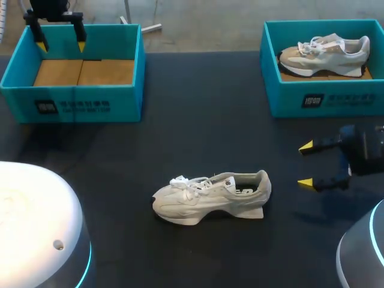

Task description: Take the shoe out of the shoebox, open the shoe tongue, remove and reinsert the insole, then place the shoe into the shoebox

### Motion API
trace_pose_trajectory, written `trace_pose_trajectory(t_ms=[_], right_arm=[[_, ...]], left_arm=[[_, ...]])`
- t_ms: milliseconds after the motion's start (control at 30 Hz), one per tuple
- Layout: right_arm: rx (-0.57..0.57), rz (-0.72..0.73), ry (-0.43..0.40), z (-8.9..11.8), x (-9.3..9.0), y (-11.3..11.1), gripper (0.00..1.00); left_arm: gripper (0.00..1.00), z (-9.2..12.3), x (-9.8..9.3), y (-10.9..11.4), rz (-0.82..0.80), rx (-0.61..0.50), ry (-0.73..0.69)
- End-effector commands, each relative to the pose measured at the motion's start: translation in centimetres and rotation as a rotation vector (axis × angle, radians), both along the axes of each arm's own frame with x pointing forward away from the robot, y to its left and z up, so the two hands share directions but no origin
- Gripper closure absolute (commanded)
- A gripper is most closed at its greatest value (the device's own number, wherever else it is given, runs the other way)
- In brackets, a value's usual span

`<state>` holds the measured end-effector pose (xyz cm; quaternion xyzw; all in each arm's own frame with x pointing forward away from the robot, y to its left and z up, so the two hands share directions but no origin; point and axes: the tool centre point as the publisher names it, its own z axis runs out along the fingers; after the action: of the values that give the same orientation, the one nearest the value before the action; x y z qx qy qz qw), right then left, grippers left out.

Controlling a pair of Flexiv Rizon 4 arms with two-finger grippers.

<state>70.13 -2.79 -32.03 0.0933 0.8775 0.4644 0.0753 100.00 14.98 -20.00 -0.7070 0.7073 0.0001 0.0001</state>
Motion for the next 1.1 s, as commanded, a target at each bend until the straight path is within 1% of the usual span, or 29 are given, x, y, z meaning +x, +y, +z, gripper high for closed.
trace_pose_trajectory(t_ms=[33,100,167,200,300,367,400,500,633,700,967,1100], right_arm=[[0.088,0.017,0.008,-2.6,0.3,-1.7,0.00],[0.107,0.002,0.028,-3.3,0.2,-2.3,0.00],[0.124,0.029,0.030,-3.5,0.0,-2.4,0.00],[0.113,0.043,0.036,-3.8,-0.1,-2.4,0.00],[0.155,0.091,0.008,-4.4,-0.2,-3.0,0.00],[0.155,0.083,0.008,-5.0,-0.2,-3.4,0.00],[0.165,0.091,-0.005,-5.2,-0.3,-3.3,0.00],[0.159,0.087,-0.002,-5.8,-0.4,-2.8,0.00],[0.145,0.091,0.036,-6.7,-0.2,-1.9,0.00],[0.145,0.093,0.045,-7.3,-0.1,-1.8,0.00],[0.173,0.072,0.035,-7.7,-0.4,-2.5,0.00],[0.182,0.074,0.043,-8.3,-0.5,-2.1,0.00]], left_arm=[[0.00,0.0,0.0,0.0,0.000,0.000,0.000],[0.00,0.0,0.0,0.0,0.000,0.000,0.000],[0.00,0.0,0.0,0.0,0.000,0.000,0.000],[0.00,0.0,0.0,0.0,0.000,0.000,0.000],[0.00,0.0,0.0,0.0,0.000,0.000,0.000],[0.00,0.0,0.0,0.0,0.000,0.000,0.000],[0.00,0.0,0.0,0.0,0.000,0.000,0.000],[0.00,0.0,0.0,0.0,0.000,0.000,0.000],[0.00,0.0,0.0,0.0,0.000,0.000,0.000],[0.00,0.0,0.0,0.0,0.000,0.000,0.000],[0.00,0.0,0.0,0.0,0.000,0.000,0.000],[0.00,0.0,0.0,0.0,0.000,0.000,0.000]])
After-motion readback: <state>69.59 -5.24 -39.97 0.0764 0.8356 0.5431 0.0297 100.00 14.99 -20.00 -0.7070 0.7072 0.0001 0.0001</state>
